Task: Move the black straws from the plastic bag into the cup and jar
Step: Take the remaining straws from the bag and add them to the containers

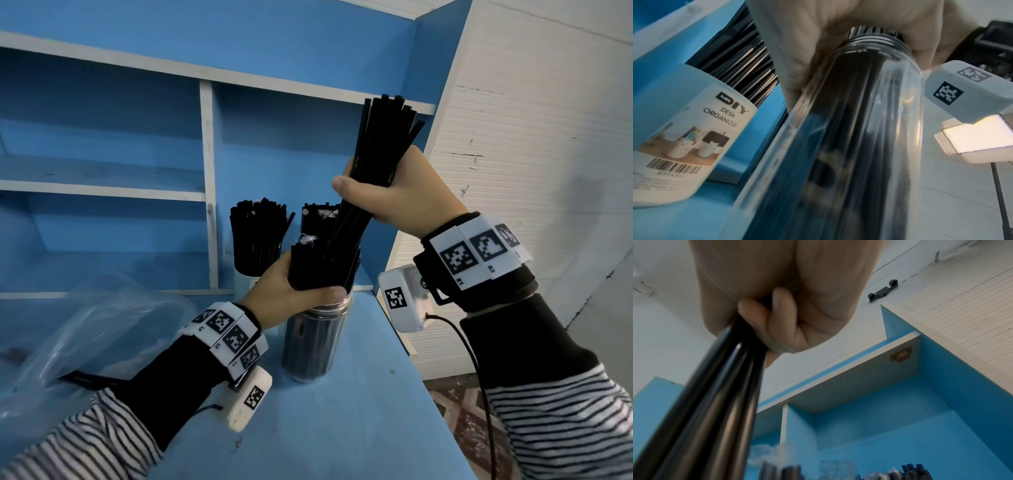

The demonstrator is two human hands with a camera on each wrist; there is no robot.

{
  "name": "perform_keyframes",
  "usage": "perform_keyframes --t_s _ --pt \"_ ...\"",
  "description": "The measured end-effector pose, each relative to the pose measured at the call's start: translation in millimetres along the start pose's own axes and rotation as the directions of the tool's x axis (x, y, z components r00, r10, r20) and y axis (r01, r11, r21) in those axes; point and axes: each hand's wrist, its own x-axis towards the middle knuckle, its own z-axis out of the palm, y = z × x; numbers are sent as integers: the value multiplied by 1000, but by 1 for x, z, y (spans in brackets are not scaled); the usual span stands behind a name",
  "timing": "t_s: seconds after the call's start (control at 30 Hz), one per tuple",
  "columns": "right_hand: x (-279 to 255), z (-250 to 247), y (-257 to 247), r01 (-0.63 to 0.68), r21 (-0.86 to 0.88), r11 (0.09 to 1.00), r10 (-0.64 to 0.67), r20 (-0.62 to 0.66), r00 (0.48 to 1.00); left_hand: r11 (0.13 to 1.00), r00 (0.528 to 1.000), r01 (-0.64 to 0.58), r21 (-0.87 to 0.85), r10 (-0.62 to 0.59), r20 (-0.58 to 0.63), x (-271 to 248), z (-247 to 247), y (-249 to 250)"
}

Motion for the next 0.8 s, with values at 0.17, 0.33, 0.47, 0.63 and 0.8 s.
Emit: perform_keyframes --t_s 0.17,0.33,0.47,0.63,0.8 --pt "0 1 2 28 -9 1000 -27 14 1000 995 992 77 -60 -71 102 2 -6 7" --pt "2 4 8 30 0 1000 -30 28 999 992 979 100 -71 -85 186 0 -13 5" --pt "-1 7 14 20 16 1000 -20 41 999 989 971 123 -87 -102 216 0 -18 5" --pt "-4 8 15 7 53 999 -8 20 1000 987 967 126 -99 -100 233 2 -18 9" --pt "-4 13 9 10 77 997 -10 9 1000 998 971 64 -20 -58 234 9 -17 12"
